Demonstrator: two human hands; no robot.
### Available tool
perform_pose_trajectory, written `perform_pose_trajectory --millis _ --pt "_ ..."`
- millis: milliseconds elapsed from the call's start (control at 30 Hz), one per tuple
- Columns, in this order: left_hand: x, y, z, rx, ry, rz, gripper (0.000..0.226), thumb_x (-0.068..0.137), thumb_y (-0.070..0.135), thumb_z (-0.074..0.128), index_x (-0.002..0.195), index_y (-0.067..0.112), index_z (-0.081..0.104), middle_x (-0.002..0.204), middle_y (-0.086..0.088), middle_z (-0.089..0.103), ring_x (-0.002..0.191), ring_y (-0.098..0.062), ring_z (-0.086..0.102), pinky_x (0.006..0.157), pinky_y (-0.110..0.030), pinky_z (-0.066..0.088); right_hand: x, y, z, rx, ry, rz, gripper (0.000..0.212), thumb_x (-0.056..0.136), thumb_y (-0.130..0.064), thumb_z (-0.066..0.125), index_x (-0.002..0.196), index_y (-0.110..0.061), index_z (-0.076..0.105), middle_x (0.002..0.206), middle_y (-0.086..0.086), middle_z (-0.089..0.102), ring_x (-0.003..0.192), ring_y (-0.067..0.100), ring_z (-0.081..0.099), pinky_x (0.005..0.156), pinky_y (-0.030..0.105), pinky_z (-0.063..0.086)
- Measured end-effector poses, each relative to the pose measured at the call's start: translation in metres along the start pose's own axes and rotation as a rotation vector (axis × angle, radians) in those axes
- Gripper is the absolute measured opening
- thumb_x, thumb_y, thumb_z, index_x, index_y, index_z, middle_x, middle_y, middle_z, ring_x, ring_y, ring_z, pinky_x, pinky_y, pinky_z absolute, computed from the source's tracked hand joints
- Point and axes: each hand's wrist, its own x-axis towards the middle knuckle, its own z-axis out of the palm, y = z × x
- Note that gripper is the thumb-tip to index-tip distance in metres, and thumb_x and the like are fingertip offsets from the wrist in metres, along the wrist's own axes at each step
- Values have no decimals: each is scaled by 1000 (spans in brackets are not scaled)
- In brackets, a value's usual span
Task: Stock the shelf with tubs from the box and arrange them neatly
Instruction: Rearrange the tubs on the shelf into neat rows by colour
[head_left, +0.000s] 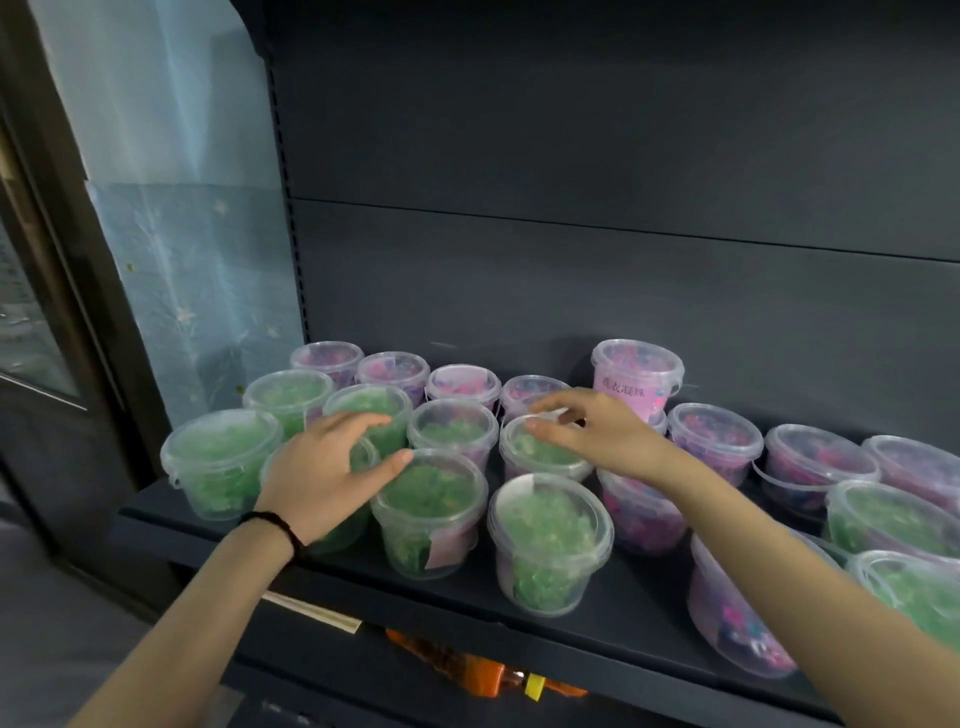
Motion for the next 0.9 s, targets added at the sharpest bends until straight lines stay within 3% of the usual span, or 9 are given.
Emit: perform_pose_trajectory --millis 133,200,300,467,567,667,767,833,900 --pt "51 -24 -9 5 -38 -61 80 63 80 41 121 28 60 126 8 59 114 -12 55 92 -32 47 53 6 -1 -59 79 30 29 82 -37 72 109 -27 65 108 -12 64 96 4 56 86 18 42" --pt "85 -39 -9 17 -104 -95 81 63 79 47 123 26 58 128 4 59 115 -15 55 93 -32 46 79 7 2 -68 121 54 39 82 -33 74 117 -21 65 116 -7 65 100 5 57 84 13 38" --pt "136 -55 -3 62 -228 -103 81 66 74 57 129 23 55 131 -1 57 117 -19 55 95 -31 44 114 3 11 -35 158 87 46 80 -28 77 121 -13 64 121 4 65 104 13 60 89 19 42" --pt "202 -63 34 62 -412 -123 91 75 61 67 146 16 33 149 -5 39 135 -24 39 107 -34 35 163 -11 37 -172 -127 167 70 76 -52 75 133 -20 50 121 -2 50 116 17 51 90 21 37" --pt "221 -78 55 104 -475 -195 119 58 79 66 150 17 23 148 -8 40 135 -28 39 108 -41 36 183 -15 59 -236 -164 279 90 70 -64 71 143 -25 36 138 3 39 129 27 44 105 34 38" --pt "228 -96 71 258 -505 -167 140 35 97 48 150 21 21 148 -7 41 136 -31 36 109 -46 33 196 -16 76 -353 -165 387 102 59 -73 67 144 -30 32 146 4 35 136 32 37 112 45 28" --pt "231 -103 80 306 -507 -154 140 34 97 48 150 25 18 153 -8 31 140 -34 24 112 -47 26 208 -14 87 -463 -183 436 103 39 -82 59 128 -31 47 133 0 51 128 27 45 105 48 29" --pt "232 -105 82 300 -538 -180 139 36 95 51 151 26 15 154 -11 25 141 -35 18 113 -46 23 213 -15 92 -490 -194 466 104 36 -81 58 126 -30 49 129 -1 53 126 25 47 104 50 27" --pt "234 -106 83 316 -533 -183 132 39 94 53 147 25 23 147 -11 36 135 -35 26 107 -44 29 214 -18 96 -495 -195 492 110 38 -81 61 131 -26 43 132 2 48 128 27 45 108 52 24"
